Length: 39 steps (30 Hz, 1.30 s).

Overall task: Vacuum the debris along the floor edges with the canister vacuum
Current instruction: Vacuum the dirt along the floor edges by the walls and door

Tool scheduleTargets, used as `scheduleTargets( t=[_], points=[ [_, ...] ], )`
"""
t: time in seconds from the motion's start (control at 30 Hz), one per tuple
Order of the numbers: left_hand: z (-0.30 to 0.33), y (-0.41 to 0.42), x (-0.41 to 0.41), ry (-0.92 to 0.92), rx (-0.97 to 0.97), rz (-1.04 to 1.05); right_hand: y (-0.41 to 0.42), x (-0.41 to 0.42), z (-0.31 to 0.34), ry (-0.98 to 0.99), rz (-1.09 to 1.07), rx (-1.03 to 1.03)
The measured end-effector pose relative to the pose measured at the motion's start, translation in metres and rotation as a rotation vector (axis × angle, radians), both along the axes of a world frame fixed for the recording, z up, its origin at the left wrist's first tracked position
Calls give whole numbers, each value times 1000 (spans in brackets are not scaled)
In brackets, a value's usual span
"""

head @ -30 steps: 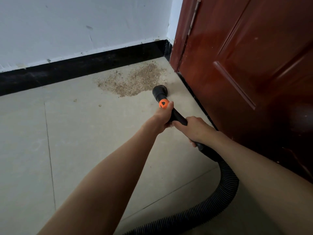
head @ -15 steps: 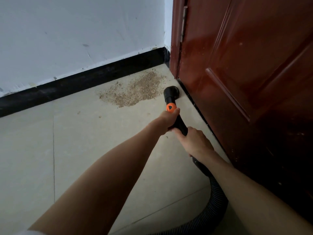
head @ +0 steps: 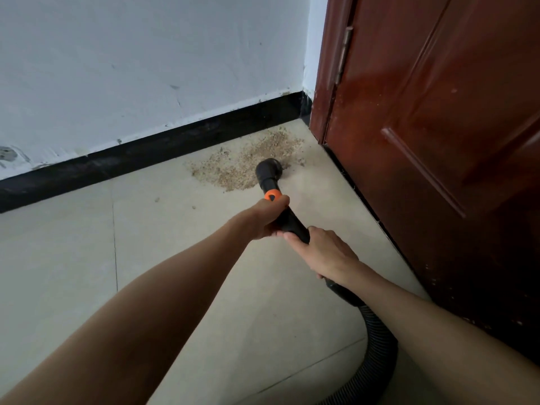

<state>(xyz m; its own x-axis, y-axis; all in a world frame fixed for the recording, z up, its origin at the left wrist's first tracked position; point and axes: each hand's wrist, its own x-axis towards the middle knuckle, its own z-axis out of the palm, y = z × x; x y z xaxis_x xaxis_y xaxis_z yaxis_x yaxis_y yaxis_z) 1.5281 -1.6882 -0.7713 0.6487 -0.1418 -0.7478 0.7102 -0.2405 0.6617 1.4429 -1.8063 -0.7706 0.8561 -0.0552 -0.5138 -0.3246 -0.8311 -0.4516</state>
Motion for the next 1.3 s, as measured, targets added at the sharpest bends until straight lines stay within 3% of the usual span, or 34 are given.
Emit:
scheduleTargets(
  t=[0.17, 0.47, 0.87, 1.3],
  points=[
    [7, 57, 3, 97, -50, 34, 47, 12, 16, 6, 159, -77],
    [-21, 155, -19, 192, -55, 303, 135, 17, 15, 75, 410, -116],
    [-17, 106, -14, 157, -106, 154, 95, 10, 15, 114, 248, -124],
    [-25, 63, -6, 85, -146, 150, 61, 12, 8, 104, 135, -57]
  ],
)
